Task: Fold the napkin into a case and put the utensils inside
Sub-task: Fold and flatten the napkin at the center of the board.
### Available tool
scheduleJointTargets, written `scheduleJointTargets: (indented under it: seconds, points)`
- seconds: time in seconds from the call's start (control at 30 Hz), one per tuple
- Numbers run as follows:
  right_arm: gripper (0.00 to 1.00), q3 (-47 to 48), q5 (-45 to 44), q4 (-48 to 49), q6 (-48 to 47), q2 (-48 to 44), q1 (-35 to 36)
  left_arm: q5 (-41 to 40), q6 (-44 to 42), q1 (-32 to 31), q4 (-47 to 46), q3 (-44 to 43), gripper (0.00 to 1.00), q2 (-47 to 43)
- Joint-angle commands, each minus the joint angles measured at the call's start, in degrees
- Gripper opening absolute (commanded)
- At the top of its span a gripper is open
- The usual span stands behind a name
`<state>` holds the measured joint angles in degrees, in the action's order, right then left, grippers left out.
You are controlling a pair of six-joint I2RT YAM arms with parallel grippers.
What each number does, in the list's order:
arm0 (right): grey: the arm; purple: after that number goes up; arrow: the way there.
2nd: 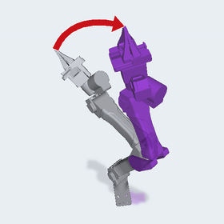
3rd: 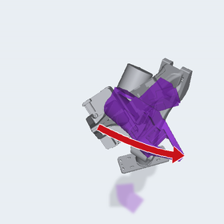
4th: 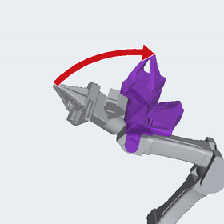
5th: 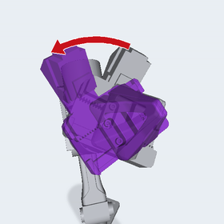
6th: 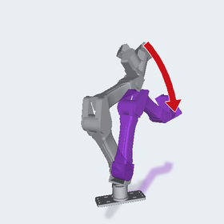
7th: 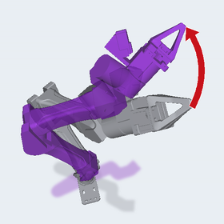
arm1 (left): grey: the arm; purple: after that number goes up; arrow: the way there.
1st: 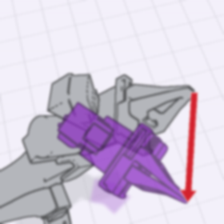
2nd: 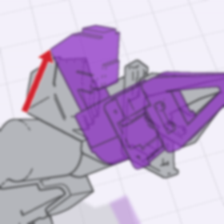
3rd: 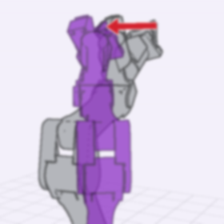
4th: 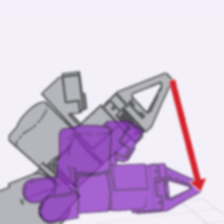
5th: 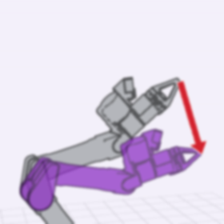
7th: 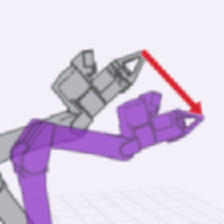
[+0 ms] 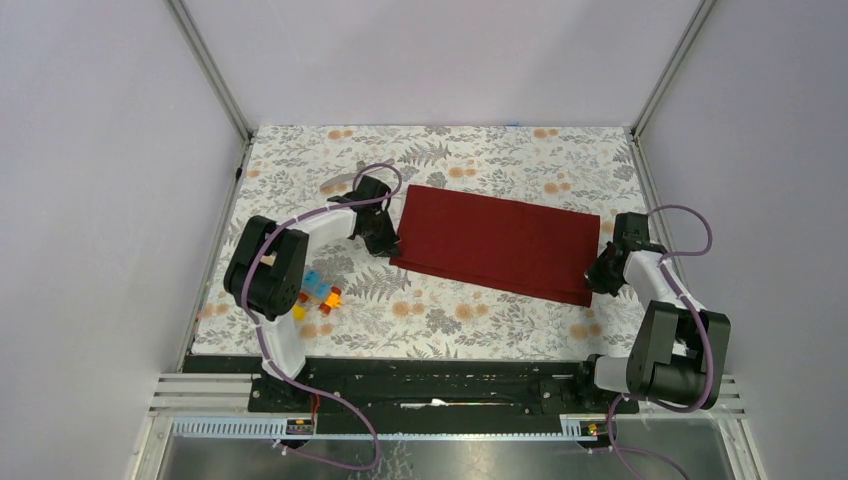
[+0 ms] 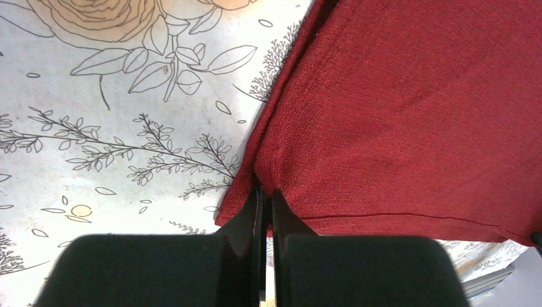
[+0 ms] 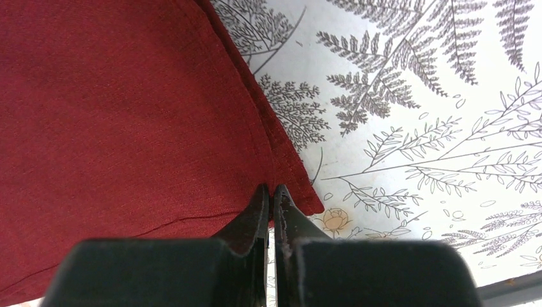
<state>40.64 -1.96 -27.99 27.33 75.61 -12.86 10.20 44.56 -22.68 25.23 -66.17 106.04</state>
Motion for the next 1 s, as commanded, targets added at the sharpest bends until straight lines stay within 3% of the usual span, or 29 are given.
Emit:
scheduleJointTargets:
  seconds: [0.0, 0.33, 0.97]
  points:
    - [0.0, -1.5, -2.2, 0.1, 3.0, -0.9, -0.2, -1.6, -1.4, -0.1, -0.2, -0.5, 0.0, 0.7]
    - [0.0, -2.2, -4.6, -2.0, 5.3, -7.6, -0.2, -5.0, -2.8, -0.3, 2.2, -0.2, 0.0, -3.2]
    - [0.0, -5.2, -4.1, -3.4, 9.8, -3.6, -0.2, -6.2, -2.3, -0.3, 1.2, 3.4, 0.0, -1.9]
